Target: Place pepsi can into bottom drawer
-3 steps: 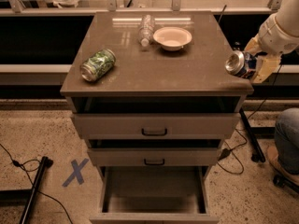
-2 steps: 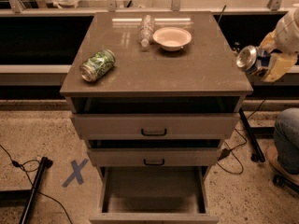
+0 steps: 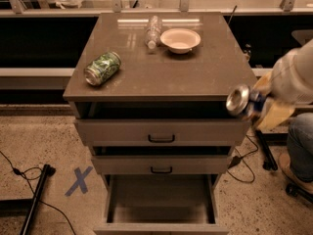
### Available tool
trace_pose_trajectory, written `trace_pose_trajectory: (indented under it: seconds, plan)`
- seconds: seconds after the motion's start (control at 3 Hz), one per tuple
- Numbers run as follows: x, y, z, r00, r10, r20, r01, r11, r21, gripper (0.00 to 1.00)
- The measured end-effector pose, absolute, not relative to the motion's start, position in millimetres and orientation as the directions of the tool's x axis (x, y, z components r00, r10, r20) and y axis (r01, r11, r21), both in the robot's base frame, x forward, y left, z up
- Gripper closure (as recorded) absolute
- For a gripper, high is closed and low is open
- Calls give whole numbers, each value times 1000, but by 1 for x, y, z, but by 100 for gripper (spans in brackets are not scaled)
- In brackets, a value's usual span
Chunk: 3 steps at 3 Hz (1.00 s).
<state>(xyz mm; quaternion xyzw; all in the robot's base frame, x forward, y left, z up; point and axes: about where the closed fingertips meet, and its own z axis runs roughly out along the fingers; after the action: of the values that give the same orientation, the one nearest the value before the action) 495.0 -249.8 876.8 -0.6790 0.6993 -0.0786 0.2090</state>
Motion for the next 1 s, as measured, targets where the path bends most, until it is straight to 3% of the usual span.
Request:
trace_pose_trajectory:
  seconds: [0.33, 1.0]
  plan:
    - [478, -240, 843, 21, -984, -175, -944, 38, -327, 100]
    - [438, -157, 728, 11, -940, -342, -980, 58, -189, 100]
